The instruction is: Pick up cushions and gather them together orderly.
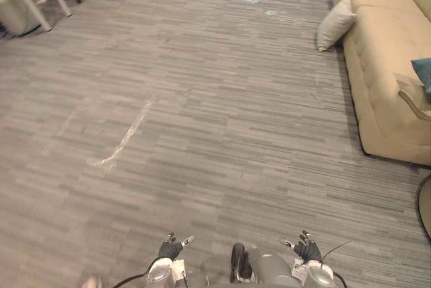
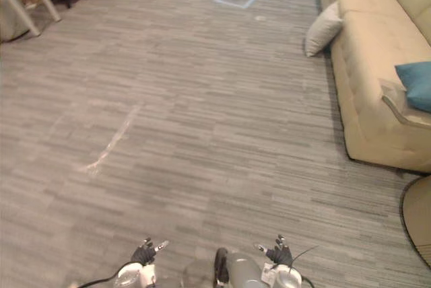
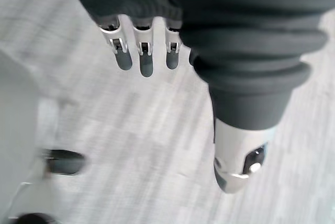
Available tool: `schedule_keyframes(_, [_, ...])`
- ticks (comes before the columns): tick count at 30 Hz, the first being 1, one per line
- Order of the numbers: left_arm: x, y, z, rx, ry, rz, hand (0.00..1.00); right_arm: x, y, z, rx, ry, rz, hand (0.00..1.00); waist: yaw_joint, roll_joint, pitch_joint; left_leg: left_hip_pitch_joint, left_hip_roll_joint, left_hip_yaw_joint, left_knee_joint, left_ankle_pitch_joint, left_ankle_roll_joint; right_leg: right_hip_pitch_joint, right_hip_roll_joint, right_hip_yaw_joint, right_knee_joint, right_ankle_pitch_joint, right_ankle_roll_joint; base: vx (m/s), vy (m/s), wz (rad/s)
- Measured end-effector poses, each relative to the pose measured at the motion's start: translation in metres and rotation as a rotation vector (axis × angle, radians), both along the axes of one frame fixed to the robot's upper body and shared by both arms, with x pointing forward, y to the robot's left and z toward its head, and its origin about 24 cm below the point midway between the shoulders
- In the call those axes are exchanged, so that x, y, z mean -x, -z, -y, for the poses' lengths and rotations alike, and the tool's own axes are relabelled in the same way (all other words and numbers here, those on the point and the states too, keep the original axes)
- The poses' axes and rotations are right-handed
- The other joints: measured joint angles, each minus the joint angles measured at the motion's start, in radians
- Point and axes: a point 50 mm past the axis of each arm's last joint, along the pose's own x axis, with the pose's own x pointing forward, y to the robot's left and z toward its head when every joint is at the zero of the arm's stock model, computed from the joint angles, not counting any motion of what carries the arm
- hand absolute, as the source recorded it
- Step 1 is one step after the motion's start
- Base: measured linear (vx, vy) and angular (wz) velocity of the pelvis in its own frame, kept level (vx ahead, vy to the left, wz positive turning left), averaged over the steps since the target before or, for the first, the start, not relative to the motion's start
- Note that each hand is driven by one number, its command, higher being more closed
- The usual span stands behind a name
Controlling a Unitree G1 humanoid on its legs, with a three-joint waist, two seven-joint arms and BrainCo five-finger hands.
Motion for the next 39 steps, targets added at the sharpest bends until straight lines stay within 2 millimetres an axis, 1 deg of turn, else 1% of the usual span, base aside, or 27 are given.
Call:
schedule_keyframes(2, [-0.001, -0.004, -0.005, -0.016, -0.007, 0.031, 0.00, -0.001, 0.001, -0.009, -0.019, -0.017, -0.001, 0.00, 0.024, -0.027, -0.010, -0.152, 0.009, 0.053, -0.096, -0.050, 0.009, 0.112, -0.014, 0.053, -0.113, -0.027, 0.018, 0.60, -0.093, -0.72])
schedule_keyframes(5, [-0.002, -0.006, -0.002, 0.003, -0.034, 0.062, 0.00, -0.002, 0.001, -0.011, -0.022, -0.026, -0.010, 0.00, 0.038, -0.003, -0.011, -0.281, 0.002, 0.132, -0.535, -0.048, 0.014, 0.228, -0.030, 0.121, -0.170, -0.096, 0.038, 0.66, 0.066, -0.57])
schedule_keyframes(7, [-0.004, -0.007, -0.001, 0.014, -0.052, 0.081, 0.00, 0.001, 0.003, -0.012, -0.022, -0.032, -0.026, 0.00, 0.062, -0.008, -0.015, -0.285, -0.035, 0.179, -0.781, 0.009, 0.012, 0.289, -0.054, 0.164, -0.177, -0.139, 0.089, 0.72, 0.192, -0.63])
schedule_keyframes(8, [0.000, -0.007, -0.003, 0.016, -0.068, 0.083, 0.00, 0.007, 0.007, -0.015, -0.026, -0.039, -0.053, 0.00, 0.066, -0.015, -0.026, -0.283, -0.046, 0.199, -0.869, 0.071, 0.059, 0.324, -0.066, 0.195, -0.159, -0.157, 0.122, 0.77, 0.233, -0.90])
schedule_keyframes(9, [0.000, -0.007, -0.004, 0.019, -0.076, 0.086, 0.00, 0.009, 0.008, -0.019, -0.035, -0.046, -0.065, 0.00, 0.076, -0.037, -0.040, -0.276, -0.050, 0.212, -0.847, 0.146, 0.098, 0.324, -0.085, 0.223, -0.121, -0.173, 0.151, 1.02, 0.313, -1.00])
schedule_keyframes(10, [0.002, -0.009, -0.020, -0.022, -0.073, 0.081, 0.00, 0.011, 0.010, -0.031, -0.068, -0.040, -0.069, 0.00, 0.073, -0.119, -0.065, -0.231, -0.095, 0.257, -0.814, 0.137, 0.135, 0.270, -0.144, 0.268, 0.092, -0.172, 0.176, 1.23, 0.371, -0.86])
schedule_keyframes(11, [0.001, -0.010, -0.026, -0.041, -0.074, 0.079, 0.00, 0.019, 0.012, -0.033, -0.075, -0.034, -0.089, 0.00, 0.073, -0.155, -0.065, -0.177, -0.114, 0.273, -0.801, 0.074, 0.125, 0.174, -0.151, 0.297, 0.351, -0.083, 0.268, 1.22, 0.363, -0.57])
schedule_keyframes(12, [0.001, -0.008, -0.029, -0.047, -0.072, 0.064, 0.00, 0.022, 0.013, -0.033, -0.075, -0.031, -0.095, 0.00, 0.068, -0.162, -0.066, -0.137, -0.120, 0.272, -0.784, 0.022, 0.125, 0.093, -0.139, 0.304, 0.545, 0.067, 0.335, 0.98, 0.298, -0.28])
schedule_keyframes(13, [0.001, -0.006, -0.029, -0.044, -0.067, 0.037, 0.00, 0.024, 0.012, -0.028, -0.063, -0.030, -0.091, 0.00, 0.061, -0.159, -0.061, -0.071, -0.127, 0.271, -0.770, -0.034, 0.122, 0.003, -0.138, 0.293, 0.750, 0.114, 0.374, 0.74, 0.237, -0.09])
schedule_keyframes(14, [0.003, -0.003, -0.026, -0.039, -0.063, 0.010, 0.00, 0.024, 0.012, -0.021, -0.044, -0.030, -0.091, 0.00, 0.055, -0.148, -0.054, 0.010, -0.132, 0.265, -0.776, -0.079, 0.121, -0.062, -0.143, 0.261, 0.868, 0.103, 0.380, 0.73, 0.223, 0.01])
schedule_keyframes(16, [0.005, -0.001, -0.022, -0.041, -0.059, -0.003, 0.00, 0.030, 0.012, -0.014, -0.024, -0.020, -0.098, 0.00, 0.038, -0.122, -0.046, 0.123, -0.132, 0.247, -0.817, -0.123, 0.123, -0.156, -0.146, 0.196, 0.930, 0.049, 0.372, 0.64, 0.148, 0.23])
schedule_keyframes(17, [0.004, -0.001, -0.018, -0.038, -0.043, -0.002, 0.00, 0.029, 0.009, -0.010, -0.012, -0.006, -0.071, 0.00, 0.025, -0.113, -0.052, 0.197, -0.131, 0.216, -0.866, -0.150, 0.127, -0.238, -0.149, 0.128, 0.899, 0.004, 0.345, 0.70, 0.098, 0.61])
schedule_keyframes(18, [0.003, 0.000, -0.015, -0.036, -0.025, -0.005, 0.00, 0.029, 0.007, -0.009, -0.009, 0.012, -0.055, 0.00, 0.007, -0.113, -0.052, 0.252, -0.129, 0.183, -0.900, -0.172, 0.133, -0.298, -0.152, 0.073, 0.826, -0.020, 0.330, 0.58, 0.047, 0.77])
schedule_keyframes(20, [0.002, 0.001, -0.009, -0.024, -0.012, -0.010, 0.00, 0.027, 0.005, -0.007, -0.009, 0.039, -0.038, 0.00, 0.000, -0.110, -0.049, 0.350, -0.126, 0.137, -0.967, -0.187, 0.129, -0.364, -0.159, -0.007, 0.601, -0.052, 0.276, 0.67, -0.002, 0.78])
schedule_keyframes(23, [0.002, 0.003, 0.007, 0.018, -0.008, -0.015, 0.00, 0.020, 0.003, -0.003, -0.005, 0.057, -0.021, 0.00, -0.017, -0.087, -0.053, 0.482, -0.112, 0.071, -1.069, -0.224, 0.140, -0.400, -0.150, -0.065, 0.158, 0.048, 0.211, 0.73, -0.069, 0.82])
schedule_keyframes(25, [0.005, 0.005, 0.014, 0.031, 0.001, -0.028, 0.00, 0.016, 0.002, -0.001, -0.002, 0.054, -0.011, 0.00, -0.044, -0.071, -0.055, 0.541, -0.090, 0.000, -1.077, -0.227, 0.146, -0.395, -0.141, -0.060, 0.103, 0.188, 0.128, 0.80, -0.155, 0.99])
schedule_keyframes(26, [0.007, 0.006, 0.019, 0.044, 0.004, -0.038, 0.00, 0.014, 0.001, 0.001, 0.004, 0.050, -0.008, 0.00, -0.051, -0.043, -0.061, 0.545, -0.058, -0.034, -1.043, -0.226, 0.146, -0.388, -0.126, -0.073, 0.135, 0.180, 0.098, 0.82, -0.199, 0.81])
schedule_keyframes(27, [0.008, 0.007, 0.022, 0.055, 0.007, -0.043, 0.00, 0.012, 0.000, 0.007, 0.019, 0.046, -0.007, 0.00, -0.044, -0.014, -0.068, 0.511, -0.033, -0.074, -0.945, -0.200, 0.105, -0.379, -0.123, -0.100, 0.200, 0.117, 0.085, 0.96, -0.267, 0.61])
schedule_keyframes(28, [0.006, 0.006, 0.025, 0.067, 0.002, -0.037, 0.00, 0.012, 0.000, 0.010, 0.024, 0.051, -0.005, 0.00, -0.045, 0.002, -0.063, 0.461, -0.038, -0.101, -0.806, -0.149, 0.043, -0.366, -0.121, -0.110, 0.239, 0.069, 0.079, 0.94, -0.281, 0.44])
schedule_keyframes(29, [0.004, 0.006, 0.027, 0.072, -0.008, -0.033, 0.00, 0.011, -0.001, 0.014, 0.032, 0.055, -0.002, 0.00, -0.046, 0.020, -0.059, 0.386, -0.052, -0.137, -0.621, -0.043, -0.004, -0.321, -0.106, -0.112, 0.236, 0.030, 0.075, 0.76, -0.231, 0.20])
schedule_keyframes(30, [0.004, 0.006, 0.025, 0.072, -0.018, -0.032, 0.00, 0.010, -0.002, 0.015, 0.036, 0.053, -0.001, 0.00, -0.046, 0.030, -0.059, 0.345, -0.060, -0.146, -0.530, 0.033, -0.027, -0.293, -0.099, -0.104, 0.216, 0.015, 0.072, 0.75, -0.147, -0.19])
schedule_keyframes(31, [0.009, 0.007, 0.022, 0.072, -0.046, -0.042, 0.00, 0.007, -0.003, 0.018, 0.043, 0.042, -0.003, 0.00, -0.032, 0.049, -0.047, 0.224, -0.047, -0.128, -0.270, 0.174, -0.068, -0.187, -0.059, -0.074, 0.136, -0.003, 0.059, 0.60, -0.059, -0.46])
schedule_keyframes(33, [0.006, 0.004, 0.012, 0.044, -0.050, -0.024, 0.00, 0.004, 0.000, 0.011, 0.024, 0.034, -0.019, 0.00, -0.022, 0.038, -0.027, 0.105, -0.012, -0.048, -0.051, 0.090, -0.015, -0.032, -0.032, -0.028, 0.050, -0.012, 0.044, 0.68, -0.078, -0.57])
schedule_keyframes(34, [0.005, 0.002, 0.003, 0.020, -0.048, -0.007, 0.00, 0.005, 0.002, 0.003, 0.001, 0.029, -0.032, 0.00, -0.003, 0.003, -0.020, 0.013, 0.003, 0.002, -0.011, 0.034, 0.008, 0.066, -0.034, 0.008, -0.012, -0.014, 0.042, 0.74, -0.117, -0.57])
schedule_keyframes(35, [0.004, 0.000, 0.000, 0.011, -0.048, 0.003, 0.00, 0.004, 0.003, -0.001, -0.012, 0.030, -0.032, 0.00, 0.012, -0.007, -0.023, -0.048, 0.009, 0.029, -0.022, 0.006, 0.015, 0.113, -0.039, 0.028, -0.052, -0.016, 0.039, 0.57, -0.089, -0.66])
schedule_keyframes(37, [0.000, -0.003, -0.003, 0.002, -0.050, 0.028, 0.00, 0.002, 0.003, -0.005, -0.022, 0.028, -0.027, 0.00, 0.026, -0.018, -0.026, -0.182, 0.011, 0.076, -0.156, -0.050, 0.021, 0.195, -0.052, 0.065, -0.143, -0.027, 0.046, 0.54, -0.005, -0.67])
schedule_keyframes(39, [-0.002, -0.005, -0.003, 0.006, -0.060, 0.051, 0.00, -0.002, 0.002, -0.008, -0.026, 0.015, -0.021, 0.00, 0.043, -0.012, -0.022, -0.276, 0.001, 0.137, -0.487, -0.054, 0.028, 0.264, -0.082, 0.118, -0.192, -0.084, 0.071, 0.65, 0.117, -0.80])
